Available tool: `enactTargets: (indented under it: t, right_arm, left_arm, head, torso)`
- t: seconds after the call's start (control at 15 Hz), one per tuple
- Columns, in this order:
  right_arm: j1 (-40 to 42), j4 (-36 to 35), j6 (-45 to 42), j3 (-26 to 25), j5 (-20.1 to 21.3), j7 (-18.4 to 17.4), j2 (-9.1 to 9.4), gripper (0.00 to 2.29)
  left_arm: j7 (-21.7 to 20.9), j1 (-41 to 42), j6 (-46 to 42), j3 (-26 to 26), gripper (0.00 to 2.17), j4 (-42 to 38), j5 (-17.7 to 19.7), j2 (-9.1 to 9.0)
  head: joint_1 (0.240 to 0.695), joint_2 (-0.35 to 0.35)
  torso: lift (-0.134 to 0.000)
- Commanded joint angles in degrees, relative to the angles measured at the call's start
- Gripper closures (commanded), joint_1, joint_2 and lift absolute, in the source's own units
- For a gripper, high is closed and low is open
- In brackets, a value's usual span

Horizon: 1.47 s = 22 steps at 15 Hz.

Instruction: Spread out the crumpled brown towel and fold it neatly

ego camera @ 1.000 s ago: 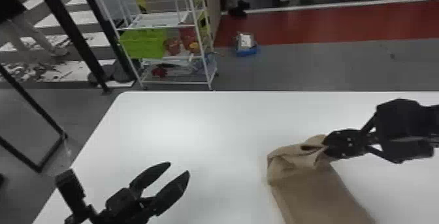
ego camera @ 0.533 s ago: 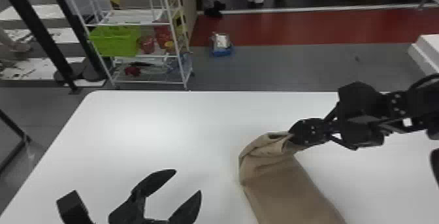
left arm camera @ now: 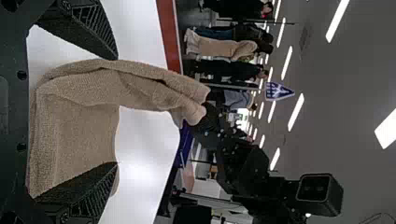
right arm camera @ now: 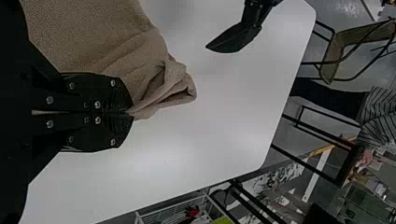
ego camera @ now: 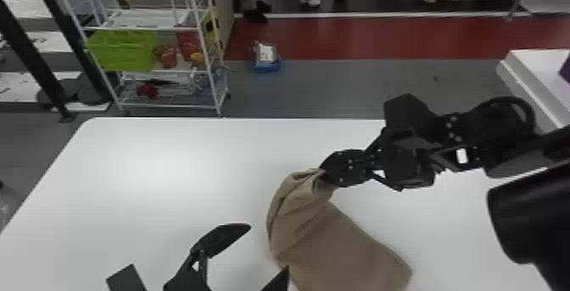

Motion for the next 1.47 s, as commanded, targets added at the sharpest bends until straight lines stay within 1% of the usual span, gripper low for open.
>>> enactTargets:
  t: [0.0,0.07,0.2,0.47,0.6,0.8,1.0,1.07,1.2,1.33,1.4]
  right_arm:
    - [-1.1,0.0,0.0,1.2,0.8,0.5,1.45,1.33]
    - [-1.4,0.0,0.0,1.8,1.3,0.5,1.71,1.33]
    - [-1.9,0.1,0.0,1.9,1.8,0.5,2.24,1.33]
    - [-2.1,-0.1,0.7,1.8,1.8,0.5,2.24,1.33]
    - [-1.4,-0.8,0.9,1.7,1.2,0.5,2.15,1.33]
    - [0.0,-3.5,1.6,0.6,0.0,0.5,1.71,1.33]
    - [1.3,-5.4,1.8,-0.7,-1.0,0.5,1.45,1.33]
    - [1.6,-6.1,2.1,-1.1,-1.3,0.5,1.27,1.33]
    - [2.9,-7.2,2.1,-1.5,-1.4,0.5,0.13,1.33]
    - [4.6,-9.1,1.9,-2.0,-1.6,0.5,-1.01,1.33]
    - [5.9,-10.6,1.9,-2.9,-1.7,0.5,-1.81,1.33]
  left_arm:
    - [1.3,-2.2,2.0,-2.3,0.08,2.4,-1.7,-0.20]
    - [1.6,-2.8,2.2,-2.5,0.08,3.5,-1.8,-0.29]
    - [4.6,-4.0,4.3,-3.4,0.08,5.0,-2.3,-0.29]
    - [11.2,-4.7,4.5,-6.0,0.08,6.7,-5.0,-0.11]
    - [14.2,-5.5,4.5,-6.2,0.08,7.6,-5.9,-0.11]
    - [19.1,-5.5,4.5,-8.0,0.08,7.4,-9.2,-0.02]
    - [24.7,-5.5,4.5,-10.0,0.08,7.6,-14.9,0.07]
    - [25.7,-5.6,4.5,-10.1,0.08,7.6,-15.9,0.15]
    - [26.5,-6.0,4.5,-10.0,0.08,7.5,-16.0,0.51]
    - [26.4,-6.3,4.5,-9.3,0.08,7.4,-16.0,0.51]
    - [26.3,-6.4,4.5,-8.8,0.08,7.1,-16.0,0.86]
  head:
    - [0.695,0.050]
    - [0.695,0.053]
    - [0.695,0.057]
    - [0.695,0.063]
    - [0.695,0.062]
    - [0.695,0.070]
    - [0.695,0.069]
    - [0.695,0.067]
    - [0.695,0.065]
    - [0.695,0.061]
    - [0.695,0.060]
  torso:
    - [-0.122]
    - [-0.122]
    - [-0.122]
    - [-0.122]
    - [-0.122]
    - [-0.122]
    - [-0.122]
    - [-0.122]
    - [-0.122]
    - [-0.122]
    - [-0.122]
